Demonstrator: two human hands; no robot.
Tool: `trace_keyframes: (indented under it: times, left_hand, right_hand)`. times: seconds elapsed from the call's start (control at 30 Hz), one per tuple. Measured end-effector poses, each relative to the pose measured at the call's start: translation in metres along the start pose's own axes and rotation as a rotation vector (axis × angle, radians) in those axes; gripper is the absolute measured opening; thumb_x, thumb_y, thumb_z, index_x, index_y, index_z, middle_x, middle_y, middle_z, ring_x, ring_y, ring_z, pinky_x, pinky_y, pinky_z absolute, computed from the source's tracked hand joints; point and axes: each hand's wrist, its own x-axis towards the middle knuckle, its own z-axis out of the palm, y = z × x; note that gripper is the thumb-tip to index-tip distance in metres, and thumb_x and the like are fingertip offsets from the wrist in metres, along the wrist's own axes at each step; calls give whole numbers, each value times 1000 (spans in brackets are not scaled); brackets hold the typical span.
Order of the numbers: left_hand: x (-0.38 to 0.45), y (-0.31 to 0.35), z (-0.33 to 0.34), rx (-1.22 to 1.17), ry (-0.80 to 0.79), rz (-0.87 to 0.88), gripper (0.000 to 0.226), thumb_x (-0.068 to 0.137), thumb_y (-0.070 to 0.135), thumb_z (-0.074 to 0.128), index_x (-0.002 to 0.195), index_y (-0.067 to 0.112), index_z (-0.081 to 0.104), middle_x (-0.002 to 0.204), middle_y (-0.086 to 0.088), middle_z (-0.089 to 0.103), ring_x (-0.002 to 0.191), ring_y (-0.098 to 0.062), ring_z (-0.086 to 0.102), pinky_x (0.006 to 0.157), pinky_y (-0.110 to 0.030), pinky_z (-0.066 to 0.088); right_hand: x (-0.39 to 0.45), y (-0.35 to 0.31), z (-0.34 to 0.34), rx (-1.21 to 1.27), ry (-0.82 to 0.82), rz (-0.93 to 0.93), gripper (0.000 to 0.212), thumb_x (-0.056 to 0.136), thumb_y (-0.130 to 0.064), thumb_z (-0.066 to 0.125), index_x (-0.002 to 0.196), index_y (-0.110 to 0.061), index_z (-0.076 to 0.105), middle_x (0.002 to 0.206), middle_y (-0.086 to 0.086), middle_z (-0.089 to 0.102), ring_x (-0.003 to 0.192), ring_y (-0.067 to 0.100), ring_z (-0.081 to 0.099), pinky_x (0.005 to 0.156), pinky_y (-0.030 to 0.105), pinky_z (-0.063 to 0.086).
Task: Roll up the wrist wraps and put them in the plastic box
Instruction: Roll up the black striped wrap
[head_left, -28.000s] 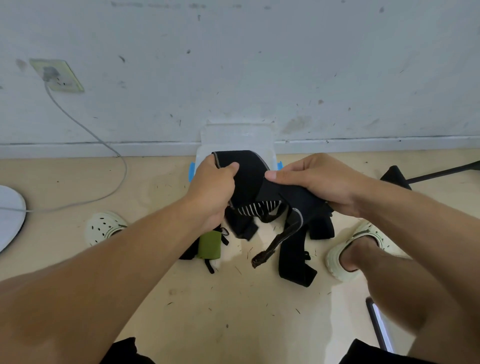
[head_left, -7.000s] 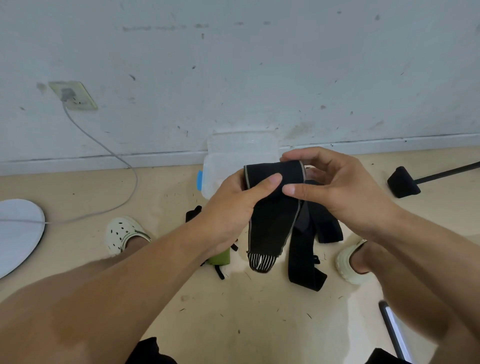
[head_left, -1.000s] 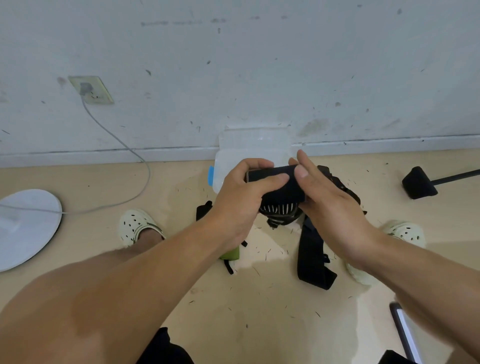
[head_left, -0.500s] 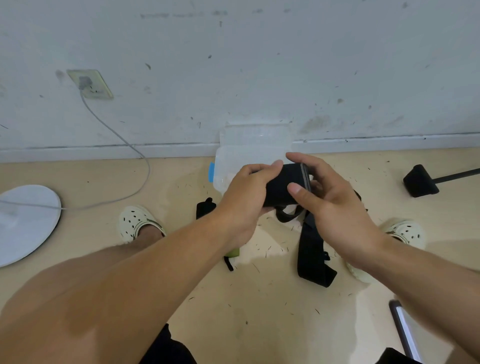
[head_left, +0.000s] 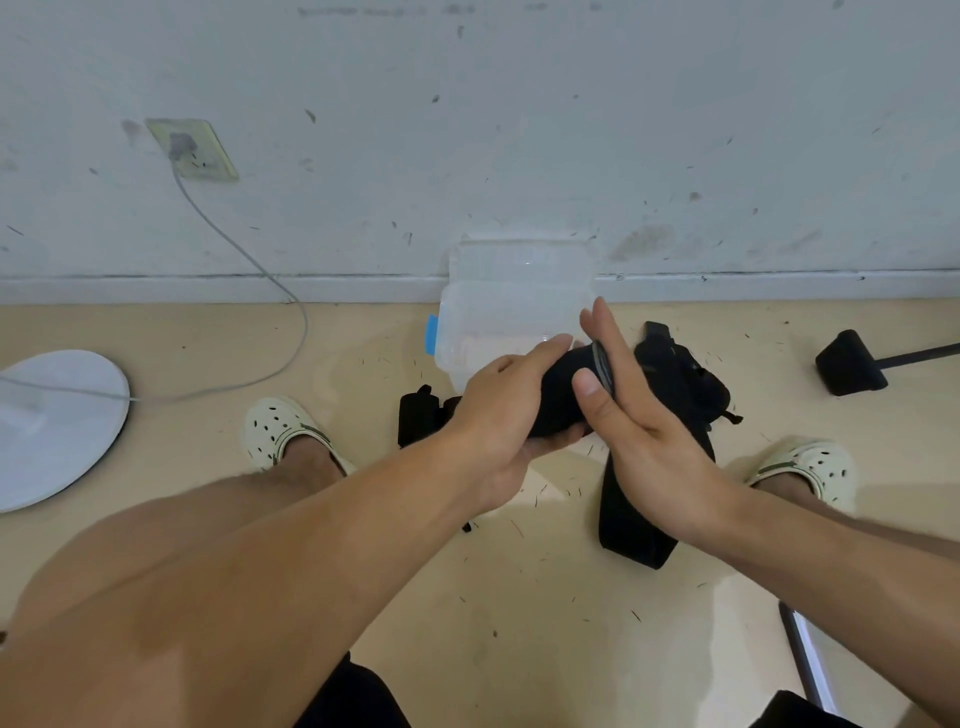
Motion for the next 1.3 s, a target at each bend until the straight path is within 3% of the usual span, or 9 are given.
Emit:
trace_keyframes:
  times: [0.13, 0.3, 0.43, 0.57, 0.7, 0.93, 1.07, 1.17, 1.3]
  left_hand:
    - [-3, 1, 1, -66, -20, 16, 24, 99, 32, 68, 103, 11, 77, 89, -6, 77, 74, -14, 73, 63, -27, 59]
    - [4, 7, 8, -173, 67, 91, 35, 100, 37, 66, 115, 5, 72, 100, -11, 79, 92, -19, 77, 70, -29, 62]
    - [17, 4, 9, -120, 132, 151, 50, 100, 49, 63, 120, 4, 66, 99, -10, 79, 83, -17, 79, 68, -27, 64]
    - [39, 3, 6, 36, 317, 328, 50, 96, 62, 60, 108, 13, 61, 103, -6, 75, 96, -20, 75, 88, -38, 63]
    - [59, 10, 6, 168, 432, 406, 37, 106, 54, 47, 105, 17, 52, 89, 8, 60, 77, -2, 59, 59, -11, 44]
    - [127, -12, -71, 1018, 184, 164, 31, 112, 32, 40, 131, 15, 57, 122, -7, 65, 103, -20, 61, 82, -30, 46]
    - [159, -50, -125, 1423, 86, 10, 60, 106, 32, 57, 160, 18, 34, 157, -13, 41, 140, -31, 45, 112, -38, 41]
    - [185, -85, -140, 1620, 23, -27, 89, 98, 37, 68, 166, 29, 12, 174, -10, 5, 158, -36, 10, 125, -50, 27]
    - [219, -121, -147, 1756, -24, -131, 122, 86, 44, 83, 164, 42, -11, 170, -3, -30, 157, -38, -22, 126, -64, 16]
  right_hand:
    - [7, -6, -5, 74, 19, 66, 73, 97, -52, 45, 162, -45, 12, 130, -59, 31, 123, -38, 28, 106, 1, 25]
    - [8, -10, 7, 237, 183, 168, 36, 93, -46, 68, 118, -20, 71, 104, 2, 74, 99, 6, 70, 106, 36, 53]
    - [14, -9, 14, 308, 297, 248, 30, 89, -39, 77, 94, -10, 73, 90, 14, 66, 85, 11, 66, 94, 33, 55]
    - [38, -19, 19, 444, 260, 364, 30, 91, -30, 78, 105, -4, 73, 112, 13, 77, 108, 19, 71, 109, 41, 51]
    - [83, -18, 29, 664, 281, 477, 30, 89, -24, 81, 112, -8, 73, 110, 10, 79, 108, 22, 74, 102, 41, 57]
    - [139, 96, 55, 592, 375, 667, 30, 86, -20, 83, 103, -7, 63, 104, 12, 74, 98, 27, 74, 96, 39, 60]
    - [146, 174, 60, 376, 383, 778, 33, 82, -23, 87, 99, -12, 61, 106, 9, 72, 103, 28, 69, 96, 40, 57]
    - [151, 213, 58, 260, 326, 812, 39, 82, -18, 86, 113, -14, 63, 100, 2, 69, 94, 19, 65, 71, 24, 50]
    - [169, 248, 65, 144, 293, 831, 51, 79, -21, 89, 123, -9, 66, 108, 6, 69, 99, 23, 62, 72, 28, 48]
